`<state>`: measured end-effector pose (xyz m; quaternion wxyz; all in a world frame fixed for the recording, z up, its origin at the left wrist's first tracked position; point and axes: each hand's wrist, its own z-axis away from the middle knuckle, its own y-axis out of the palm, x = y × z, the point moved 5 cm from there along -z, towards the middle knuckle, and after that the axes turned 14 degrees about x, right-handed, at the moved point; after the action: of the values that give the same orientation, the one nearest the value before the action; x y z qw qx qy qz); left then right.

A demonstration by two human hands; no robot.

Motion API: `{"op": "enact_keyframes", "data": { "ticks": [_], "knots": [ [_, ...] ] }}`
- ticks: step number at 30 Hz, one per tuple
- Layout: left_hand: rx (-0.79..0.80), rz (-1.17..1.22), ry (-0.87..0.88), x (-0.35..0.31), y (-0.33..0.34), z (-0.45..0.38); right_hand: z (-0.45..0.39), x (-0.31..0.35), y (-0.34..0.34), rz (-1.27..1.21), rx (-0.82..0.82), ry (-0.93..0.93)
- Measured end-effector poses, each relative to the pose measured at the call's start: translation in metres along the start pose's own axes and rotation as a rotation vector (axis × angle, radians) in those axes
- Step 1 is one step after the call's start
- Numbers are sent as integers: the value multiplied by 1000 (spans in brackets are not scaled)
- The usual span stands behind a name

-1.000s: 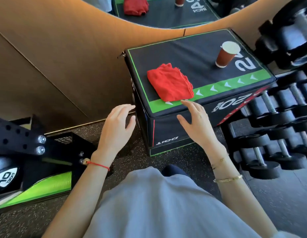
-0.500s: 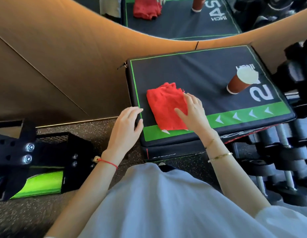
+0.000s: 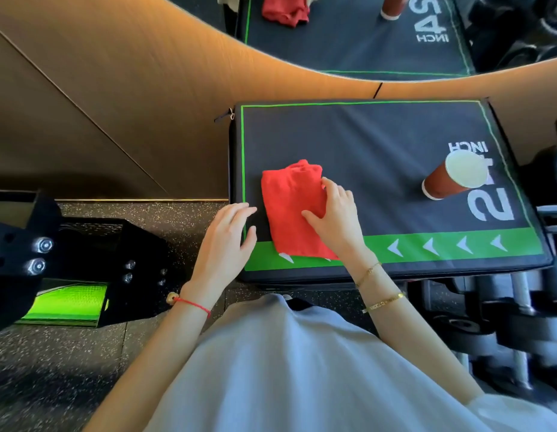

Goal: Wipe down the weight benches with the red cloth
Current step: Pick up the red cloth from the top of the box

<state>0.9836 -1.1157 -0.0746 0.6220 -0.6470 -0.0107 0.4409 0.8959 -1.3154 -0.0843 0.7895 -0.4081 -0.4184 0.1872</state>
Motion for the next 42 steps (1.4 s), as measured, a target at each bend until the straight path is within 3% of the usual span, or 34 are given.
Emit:
{"op": "enact_keyframes", "data": {
  "ticks": [11,22,31,42],
  "knots": [
    [-8,9,-22,-5,-2,0,3,2,-4,-105,5,-57],
    [-22,-10,57,-15,-7,4,31,-8,-18,-496,-41,10],
    [86,-56,283,-27,-7,10,108,-16,-19,-672,-284,97],
    [308,-155,712,-37,-12,41,249,13,43,-846,-744,369]
  ]
}}
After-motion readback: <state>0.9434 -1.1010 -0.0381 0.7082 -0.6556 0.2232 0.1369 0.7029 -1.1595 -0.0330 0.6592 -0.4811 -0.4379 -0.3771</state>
